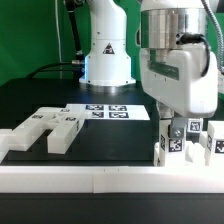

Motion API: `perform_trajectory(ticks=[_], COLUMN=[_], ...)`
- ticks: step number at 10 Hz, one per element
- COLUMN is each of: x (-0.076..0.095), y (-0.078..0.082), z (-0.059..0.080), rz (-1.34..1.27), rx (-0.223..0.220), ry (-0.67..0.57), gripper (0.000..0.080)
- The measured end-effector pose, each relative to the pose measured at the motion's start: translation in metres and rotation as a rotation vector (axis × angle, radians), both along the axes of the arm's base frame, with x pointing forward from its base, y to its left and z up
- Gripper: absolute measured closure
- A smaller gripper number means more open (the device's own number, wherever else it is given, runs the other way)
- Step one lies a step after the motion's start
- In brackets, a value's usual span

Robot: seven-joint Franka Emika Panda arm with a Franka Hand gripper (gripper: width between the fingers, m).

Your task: Assemble chair

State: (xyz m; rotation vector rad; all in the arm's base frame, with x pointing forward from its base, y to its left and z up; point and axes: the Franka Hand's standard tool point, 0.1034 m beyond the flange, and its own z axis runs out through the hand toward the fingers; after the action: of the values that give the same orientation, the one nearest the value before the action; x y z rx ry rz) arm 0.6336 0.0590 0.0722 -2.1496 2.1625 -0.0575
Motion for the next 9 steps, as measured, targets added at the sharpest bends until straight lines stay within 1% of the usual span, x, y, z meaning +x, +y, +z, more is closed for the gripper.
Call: perform_trajectory(ticks=[2,4,5,6,7,8,9], x=[0.0002,0.0002,0.0002,0.0003,0.0004,0.0006,0.0009], y=[0.0011,0.0009,0.001,0.0008,-0.0003,-0.0001,0.0003], z=[-0.0002,-0.0002,-0.0003,-0.0002,0.0001,0.0005,0.0009], rz=[-0.132,-0.18,-0.155,-0.117,-0.058,0.016,0.131], rx=[0.014,0.024,0.022,0.018,0.013,0.006,-0.007], ry=[0.005,0.007,0.005,0.004,0.001,-0.002,-0.007], gripper=[0.0509,0.0509,0.0408,0.0408,0.027,0.0188,0.0188])
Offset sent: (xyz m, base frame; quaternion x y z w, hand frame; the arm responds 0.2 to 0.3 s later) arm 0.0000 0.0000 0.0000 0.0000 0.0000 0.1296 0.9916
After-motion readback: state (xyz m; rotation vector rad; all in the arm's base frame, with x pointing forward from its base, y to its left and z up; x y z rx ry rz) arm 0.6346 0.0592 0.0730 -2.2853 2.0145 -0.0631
